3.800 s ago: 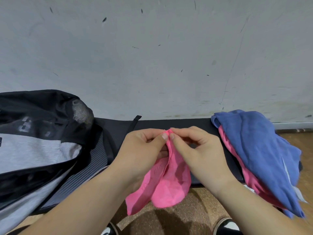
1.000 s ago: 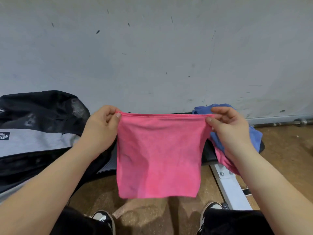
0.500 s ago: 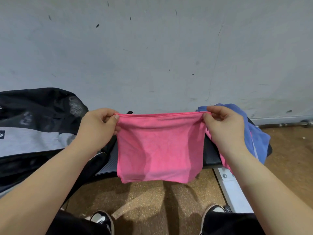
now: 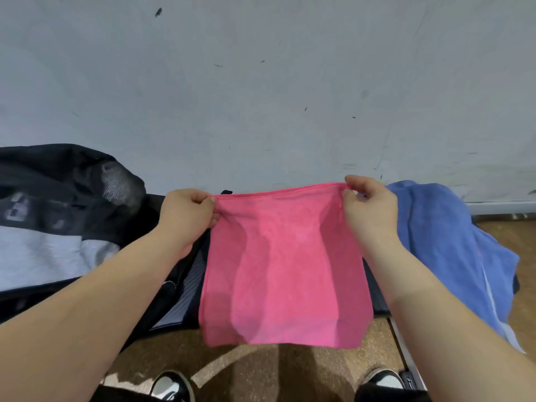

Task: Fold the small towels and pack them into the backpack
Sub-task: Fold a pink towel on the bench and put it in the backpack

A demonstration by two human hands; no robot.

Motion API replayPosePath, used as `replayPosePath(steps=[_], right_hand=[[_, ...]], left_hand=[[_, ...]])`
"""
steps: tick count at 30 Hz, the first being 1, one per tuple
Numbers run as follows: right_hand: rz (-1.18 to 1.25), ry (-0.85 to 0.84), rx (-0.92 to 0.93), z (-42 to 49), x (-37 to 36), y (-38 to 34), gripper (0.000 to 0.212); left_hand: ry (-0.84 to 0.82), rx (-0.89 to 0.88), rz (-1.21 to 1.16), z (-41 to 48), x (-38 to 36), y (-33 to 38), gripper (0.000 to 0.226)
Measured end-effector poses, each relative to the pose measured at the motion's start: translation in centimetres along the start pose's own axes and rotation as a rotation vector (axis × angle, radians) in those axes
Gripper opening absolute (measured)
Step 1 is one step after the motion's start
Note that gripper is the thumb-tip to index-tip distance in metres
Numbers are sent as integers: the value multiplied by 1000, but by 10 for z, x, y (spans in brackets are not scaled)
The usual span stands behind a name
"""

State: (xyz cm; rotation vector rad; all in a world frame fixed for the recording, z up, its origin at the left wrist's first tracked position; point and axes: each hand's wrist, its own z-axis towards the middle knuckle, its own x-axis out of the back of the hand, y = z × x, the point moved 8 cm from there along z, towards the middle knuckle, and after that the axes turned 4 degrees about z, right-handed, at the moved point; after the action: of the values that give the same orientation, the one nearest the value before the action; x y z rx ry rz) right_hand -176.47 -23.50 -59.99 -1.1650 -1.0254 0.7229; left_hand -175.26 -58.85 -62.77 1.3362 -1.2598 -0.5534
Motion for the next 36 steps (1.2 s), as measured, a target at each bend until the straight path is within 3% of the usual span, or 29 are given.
replayPosePath(steps=[1, 4, 5, 8, 11, 14, 18, 22, 25, 30, 36], right_hand=[[-3, -59, 3, 1, -6, 4, 41], [-75, -201, 46, -4, -14, 8, 49], [-110, -236, 55, -7, -13, 7, 45], [-260, -382, 108, -31, -13, 1, 30], [-435, -629, 171, -75, -27, 4, 24], [-542, -860, 225, -122, -40, 9, 43], [-785, -1015, 233, -149, -44, 28, 60], [-862, -1017, 249, -146, -45, 31, 59], [-865, -1038, 249, -145, -44, 31, 57], [-888, -1034, 277, -143, -40, 28, 58], [-740, -961, 286, -147, -26, 23, 59]], left_hand=[[-31, -5, 13, 3, -5, 0, 8], [-135, -72, 227, 3, -16, 1, 51], [-141, -107, 312, -1, -14, 5, 49], [-210, -130, 546, -16, -5, 5, 12], [-427, 27, 886, -49, 5, -18, 42], [-487, 46, 1075, -83, 17, -34, 58], [-407, -92, 997, -110, 9, -51, 41], [-288, -145, 683, -122, 12, -47, 28], [-265, -63, 445, -128, 18, -42, 19], [-372, 173, 145, -135, 30, -57, 19], [-303, 111, 529, -131, 47, -82, 26]])
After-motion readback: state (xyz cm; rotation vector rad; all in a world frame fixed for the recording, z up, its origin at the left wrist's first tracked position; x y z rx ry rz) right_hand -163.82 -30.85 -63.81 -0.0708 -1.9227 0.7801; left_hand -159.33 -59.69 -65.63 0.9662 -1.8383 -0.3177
